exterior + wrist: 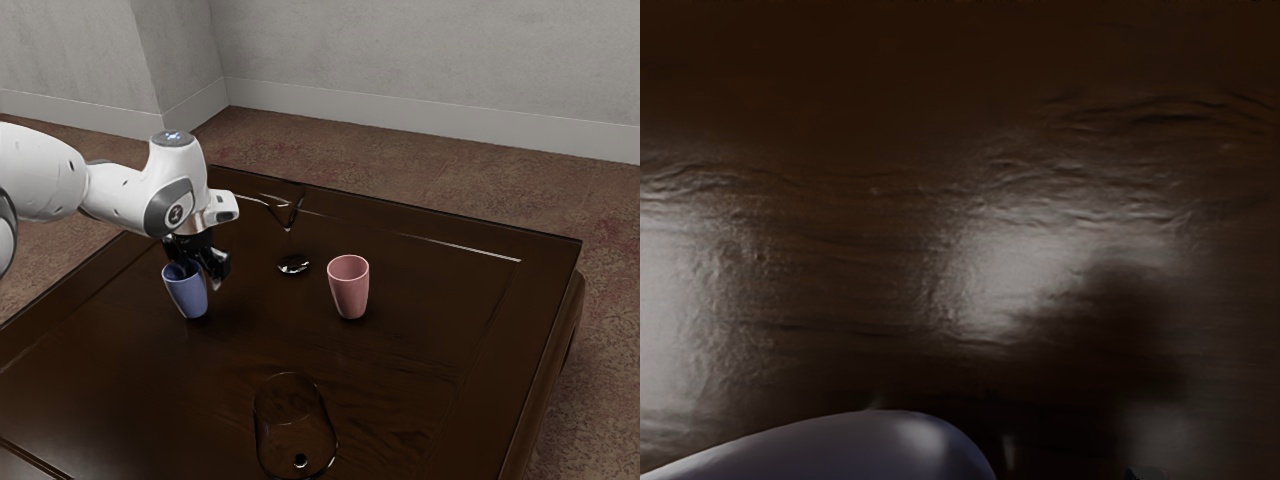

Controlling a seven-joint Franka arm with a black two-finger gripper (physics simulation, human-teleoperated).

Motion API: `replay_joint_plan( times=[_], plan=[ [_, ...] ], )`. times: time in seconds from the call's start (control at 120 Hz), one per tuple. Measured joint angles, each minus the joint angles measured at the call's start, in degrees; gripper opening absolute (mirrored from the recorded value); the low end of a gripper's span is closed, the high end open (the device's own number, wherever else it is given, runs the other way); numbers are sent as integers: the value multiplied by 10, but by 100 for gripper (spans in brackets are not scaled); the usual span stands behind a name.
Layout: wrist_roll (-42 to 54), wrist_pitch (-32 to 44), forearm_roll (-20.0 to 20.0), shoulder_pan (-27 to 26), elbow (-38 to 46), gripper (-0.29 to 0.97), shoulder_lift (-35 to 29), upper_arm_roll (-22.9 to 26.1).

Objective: Place the left cup onto the right cup

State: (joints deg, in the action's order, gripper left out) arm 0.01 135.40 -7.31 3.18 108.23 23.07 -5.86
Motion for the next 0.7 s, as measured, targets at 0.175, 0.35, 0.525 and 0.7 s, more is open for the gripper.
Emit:
replay_joint_plan(
  times=[0.175, 0.35, 0.525, 0.7],
  plan=[
    [-5, 4, 2, -1, 16, 10, -9, 0],
    [-9, 2, 4, -2, 16, -3, -13, 0],
    [-17, -26, 2, -3, 11, -7, -44, 5],
    [-36, -78, -3, -3, -21, -9, -71, 51]
  ],
)
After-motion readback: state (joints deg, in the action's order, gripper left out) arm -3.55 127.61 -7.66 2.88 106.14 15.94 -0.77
